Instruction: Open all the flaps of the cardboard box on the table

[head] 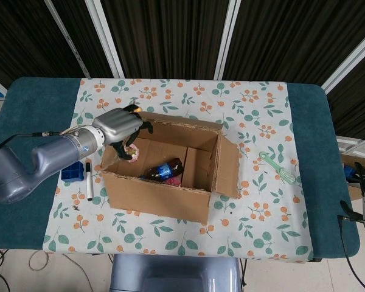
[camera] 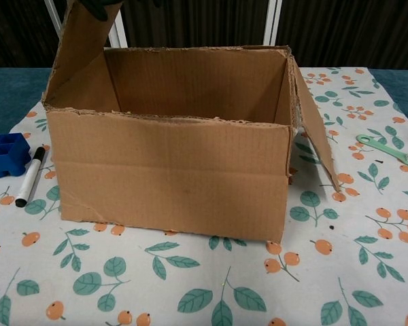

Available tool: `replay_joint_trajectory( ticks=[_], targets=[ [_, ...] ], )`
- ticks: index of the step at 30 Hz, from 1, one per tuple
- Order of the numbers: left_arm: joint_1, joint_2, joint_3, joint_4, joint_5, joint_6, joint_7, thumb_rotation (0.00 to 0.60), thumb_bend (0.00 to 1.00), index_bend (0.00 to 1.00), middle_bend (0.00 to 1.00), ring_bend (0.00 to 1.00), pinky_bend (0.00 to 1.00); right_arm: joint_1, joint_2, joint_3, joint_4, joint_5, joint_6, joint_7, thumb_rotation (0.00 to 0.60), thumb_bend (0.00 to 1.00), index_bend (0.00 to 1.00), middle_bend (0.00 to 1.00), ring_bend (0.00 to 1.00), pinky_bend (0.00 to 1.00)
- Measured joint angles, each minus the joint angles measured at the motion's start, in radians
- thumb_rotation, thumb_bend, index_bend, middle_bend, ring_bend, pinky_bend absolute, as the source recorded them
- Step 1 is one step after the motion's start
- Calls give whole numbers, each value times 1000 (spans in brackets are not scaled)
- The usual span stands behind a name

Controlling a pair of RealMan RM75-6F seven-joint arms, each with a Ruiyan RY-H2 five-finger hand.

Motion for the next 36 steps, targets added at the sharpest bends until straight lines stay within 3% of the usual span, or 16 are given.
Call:
replay_joint_trajectory(
  ticks=[11,19,26,36],
  targets=[
    [72,81,-24,-12,-50,-28,38,600,171,213,611,148,0,3,-2,-3,1,0,-12,8,600,244,64,217,174,227],
    [145,140,-74,-33,-70,-10,48,600,171,212,610,148,0,6,-8,-5,6,4,-24,6,600,244,66,217,174,227],
    [189,160,-118,-43,-82,-43,60,600,171,210,609,148,0,7,-10,-2,10,10,-29,11,600,245,67,217,174,227],
    [297,227,-130,-58,-96,-122,113,600,171,206,611,148,0,6,-6,3,9,18,-32,28,600,244,68,214,174,227]
  ],
)
